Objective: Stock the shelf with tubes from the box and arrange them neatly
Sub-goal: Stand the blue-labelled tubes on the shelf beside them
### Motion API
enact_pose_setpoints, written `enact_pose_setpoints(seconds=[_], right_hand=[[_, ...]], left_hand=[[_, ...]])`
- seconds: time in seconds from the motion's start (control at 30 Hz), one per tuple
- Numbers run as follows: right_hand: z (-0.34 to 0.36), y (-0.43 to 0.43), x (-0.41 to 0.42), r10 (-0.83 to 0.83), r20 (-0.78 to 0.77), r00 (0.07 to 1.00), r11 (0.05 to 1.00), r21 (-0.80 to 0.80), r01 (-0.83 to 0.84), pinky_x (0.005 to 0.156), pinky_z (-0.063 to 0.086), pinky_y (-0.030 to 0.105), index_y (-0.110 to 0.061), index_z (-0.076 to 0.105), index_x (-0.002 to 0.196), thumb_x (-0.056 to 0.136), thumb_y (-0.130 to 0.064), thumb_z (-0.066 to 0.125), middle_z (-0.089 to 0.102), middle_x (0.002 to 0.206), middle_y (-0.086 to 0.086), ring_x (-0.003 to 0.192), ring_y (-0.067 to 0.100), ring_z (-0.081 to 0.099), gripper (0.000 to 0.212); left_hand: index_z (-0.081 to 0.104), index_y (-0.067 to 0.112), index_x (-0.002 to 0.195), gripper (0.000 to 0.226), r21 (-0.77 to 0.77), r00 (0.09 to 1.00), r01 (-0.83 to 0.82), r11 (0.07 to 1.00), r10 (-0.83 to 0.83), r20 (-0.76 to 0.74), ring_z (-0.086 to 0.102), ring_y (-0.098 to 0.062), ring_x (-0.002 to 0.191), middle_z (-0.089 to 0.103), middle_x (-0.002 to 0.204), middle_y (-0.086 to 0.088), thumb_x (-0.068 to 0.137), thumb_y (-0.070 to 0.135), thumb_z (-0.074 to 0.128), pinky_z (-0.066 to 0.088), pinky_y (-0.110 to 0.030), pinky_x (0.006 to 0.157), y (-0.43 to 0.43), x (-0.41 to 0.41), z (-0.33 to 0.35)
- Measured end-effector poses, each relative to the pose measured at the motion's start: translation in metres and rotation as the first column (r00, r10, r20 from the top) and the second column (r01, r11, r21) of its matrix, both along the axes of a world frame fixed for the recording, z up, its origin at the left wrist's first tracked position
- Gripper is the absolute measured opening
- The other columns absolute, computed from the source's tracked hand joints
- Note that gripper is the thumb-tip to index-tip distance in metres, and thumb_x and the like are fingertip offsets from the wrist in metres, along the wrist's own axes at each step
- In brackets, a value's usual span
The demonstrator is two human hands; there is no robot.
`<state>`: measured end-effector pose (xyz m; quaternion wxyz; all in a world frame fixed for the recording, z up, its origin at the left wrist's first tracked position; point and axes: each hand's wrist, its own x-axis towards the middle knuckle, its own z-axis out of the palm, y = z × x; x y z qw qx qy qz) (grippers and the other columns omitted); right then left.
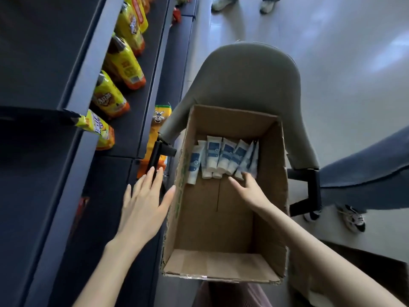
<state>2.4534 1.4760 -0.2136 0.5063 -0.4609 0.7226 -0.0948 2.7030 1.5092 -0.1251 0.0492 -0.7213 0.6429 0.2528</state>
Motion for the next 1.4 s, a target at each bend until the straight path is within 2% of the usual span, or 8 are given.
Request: enact_pose_setpoints(seconds=[0.33, 0.53, 0.7, 0.93, 1.1, 1.17, 1.27, 1.4], right_hand=[[-0.083, -0.077, 0.029, -0.261, 0.081, 0.962, 0.957, 0.152, 0.247, 0.108, 0.036, 0.042, 0.000, 0.026, 0.141, 0.092, -0.030, 0.059, 0.044, 0.142, 0.019, 0.129, 0.032, 0.044, 0.066], [-0.106, -0.099, 0.038, -0.324, -0.010, 0.946, 0.936, 0.144, 0.322, 0.099, 0.041, 0.037, -0.002, 0.029, 0.140, 0.090, -0.020, 0.064, 0.045, 0.139, 0.017, 0.127, 0.032, 0.045, 0.064], [-0.106, -0.107, 0.031, -0.392, 0.078, 0.917, 0.883, 0.311, 0.351, 0.077, 0.046, 0.028, -0.001, 0.037, 0.136, 0.090, -0.011, 0.062, 0.046, 0.139, 0.018, 0.120, 0.029, 0.049, 0.053], [-0.111, -0.104, 0.029, -0.322, 0.051, 0.946, 0.915, 0.272, 0.296, 0.105, 0.042, 0.039, -0.001, 0.040, 0.132, 0.086, -0.013, 0.068, 0.047, 0.137, 0.017, 0.126, 0.029, 0.047, 0.055], [-0.091, -0.094, 0.030, -0.231, 0.111, 0.967, 0.862, 0.484, 0.150, 0.050, 0.049, 0.020, -0.005, 0.044, 0.127, 0.086, -0.029, 0.068, 0.057, 0.099, 0.009, 0.073, 0.016, 0.056, 0.053], [-0.083, -0.084, 0.031, -0.323, 0.213, 0.922, 0.837, 0.519, 0.173, 0.040, 0.047, 0.016, -0.003, 0.045, 0.128, 0.088, -0.027, 0.066, 0.059, 0.108, 0.012, 0.073, 0.014, 0.057, 0.052], [-0.067, -0.065, 0.036, -0.509, 0.412, 0.756, 0.805, 0.540, 0.248, 0.055, 0.054, 0.018, -0.001, 0.049, 0.128, 0.088, -0.018, 0.065, 0.063, 0.116, 0.014, 0.081, 0.012, 0.064, 0.046], [-0.037, -0.039, 0.043, -0.363, 0.564, 0.742, 0.915, 0.366, 0.170, 0.084, 0.055, 0.023, -0.007, 0.052, 0.123, 0.087, -0.014, 0.066, 0.062, 0.121, 0.014, 0.100, 0.016, 0.066, 0.040]], left_hand=[[0.002, 0.024, 0.151, 0.072, -0.025, 0.980, 0.172, 0.985, -0.168, 0.109, 0.011, -0.019, 0.147, 0.009, 0.160, -0.001, 0.092, 0.064, -0.002, 0.007, -0.043, 0.117, -0.018, -0.018, -0.034], [0.007, 0.022, 0.150, 0.073, 0.018, 0.956, 0.251, 0.968, -0.251, 0.150, 0.019, -0.024, 0.145, 0.016, 0.159, -0.005, 0.087, 0.058, -0.002, 0.005, -0.042, 0.113, -0.010, -0.025, -0.041], [0.028, 0.015, 0.148, 0.069, -0.014, 0.961, 0.243, 0.970, -0.239, 0.136, 0.034, -0.029, 0.139, 0.032, 0.152, -0.012, 0.094, 0.054, 0.014, 0.024, -0.050, 0.111, -0.014, -0.030, -0.038], [0.012, 0.021, 0.151, 0.069, -0.031, 0.969, 0.236, 0.971, -0.232, 0.090, 0.015, -0.024, 0.146, 0.015, 0.159, -0.007, 0.093, 0.057, 0.005, 0.007, -0.045, 0.116, -0.017, -0.040, -0.043], [0.010, 0.023, 0.151, 0.073, -0.061, 0.975, 0.218, 0.974, -0.213, 0.067, 0.013, -0.022, 0.147, 0.015, 0.159, -0.005, 0.088, 0.058, 0.002, 0.001, -0.040, 0.113, -0.020, -0.045, -0.040], [0.005, 0.025, 0.151, 0.074, -0.070, 0.978, 0.204, 0.977, -0.200, 0.063, 0.009, -0.020, 0.147, 0.010, 0.160, -0.003, 0.086, 0.059, -0.001, -0.004, -0.037, 0.111, -0.022, -0.047, -0.039], [0.003, 0.027, 0.151, 0.074, -0.084, 0.989, 0.150, 0.985, -0.150, 0.001, 0.005, -0.015, 0.147, 0.006, 0.160, 0.002, 0.085, 0.060, 0.000, -0.006, -0.032, 0.110, -0.023, -0.046, -0.037], [0.014, 0.027, 0.151, 0.073, -0.081, 0.975, -0.026, 0.996, 0.007, -0.221, 0.011, -0.009, 0.145, 0.016, 0.159, 0.007, 0.086, 0.060, 0.014, 0.005, -0.030, 0.115, -0.027, -0.046, -0.033]])
